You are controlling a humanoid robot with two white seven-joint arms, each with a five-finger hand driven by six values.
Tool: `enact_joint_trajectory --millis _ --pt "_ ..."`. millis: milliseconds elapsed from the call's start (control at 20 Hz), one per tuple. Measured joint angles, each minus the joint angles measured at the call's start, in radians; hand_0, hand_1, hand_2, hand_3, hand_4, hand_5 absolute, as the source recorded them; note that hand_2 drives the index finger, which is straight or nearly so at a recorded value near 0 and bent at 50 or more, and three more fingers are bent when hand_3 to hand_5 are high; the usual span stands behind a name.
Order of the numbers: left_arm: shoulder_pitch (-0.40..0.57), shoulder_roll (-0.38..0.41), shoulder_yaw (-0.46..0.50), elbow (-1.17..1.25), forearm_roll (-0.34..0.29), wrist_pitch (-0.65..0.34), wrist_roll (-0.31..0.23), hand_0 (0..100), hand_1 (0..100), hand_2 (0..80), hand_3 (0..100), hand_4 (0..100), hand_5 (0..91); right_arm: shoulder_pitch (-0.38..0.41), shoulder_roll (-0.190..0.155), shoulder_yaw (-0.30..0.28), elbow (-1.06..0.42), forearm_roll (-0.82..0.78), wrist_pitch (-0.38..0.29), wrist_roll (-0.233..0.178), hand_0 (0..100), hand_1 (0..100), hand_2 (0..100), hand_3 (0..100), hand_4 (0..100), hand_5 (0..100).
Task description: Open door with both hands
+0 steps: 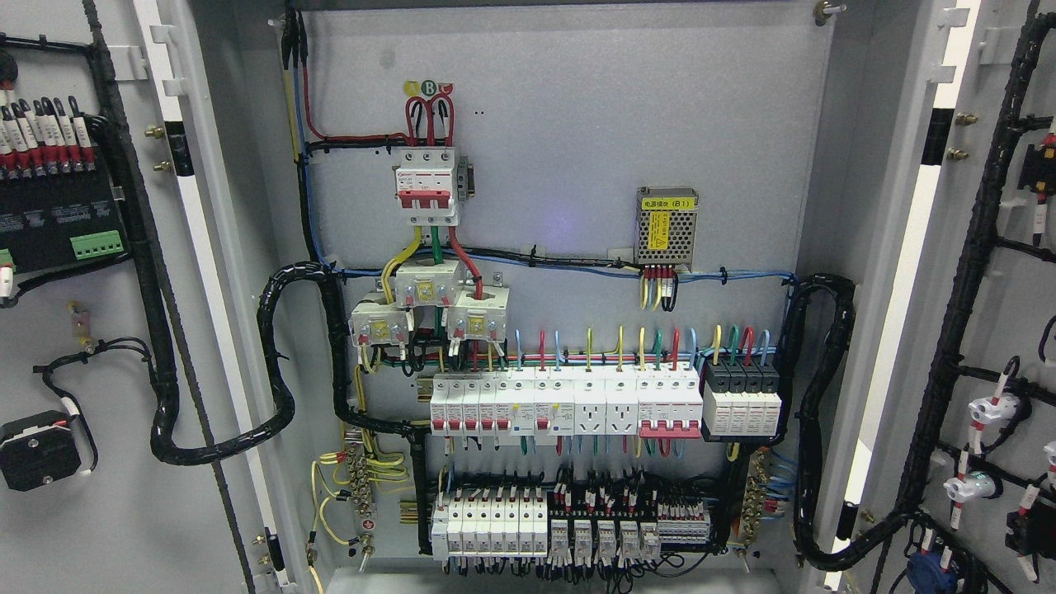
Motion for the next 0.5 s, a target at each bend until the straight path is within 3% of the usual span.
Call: enact_joint_trajectory --millis 501 --pt "-0.108 -0.074 -0.017 0.356 -0.016 -0.014 -0.010 0 0 0.0 0 4 0.0 0.074 0.076 0.009 0.169 0.012 -0.004 0.011 0 0 0 0 0 0"
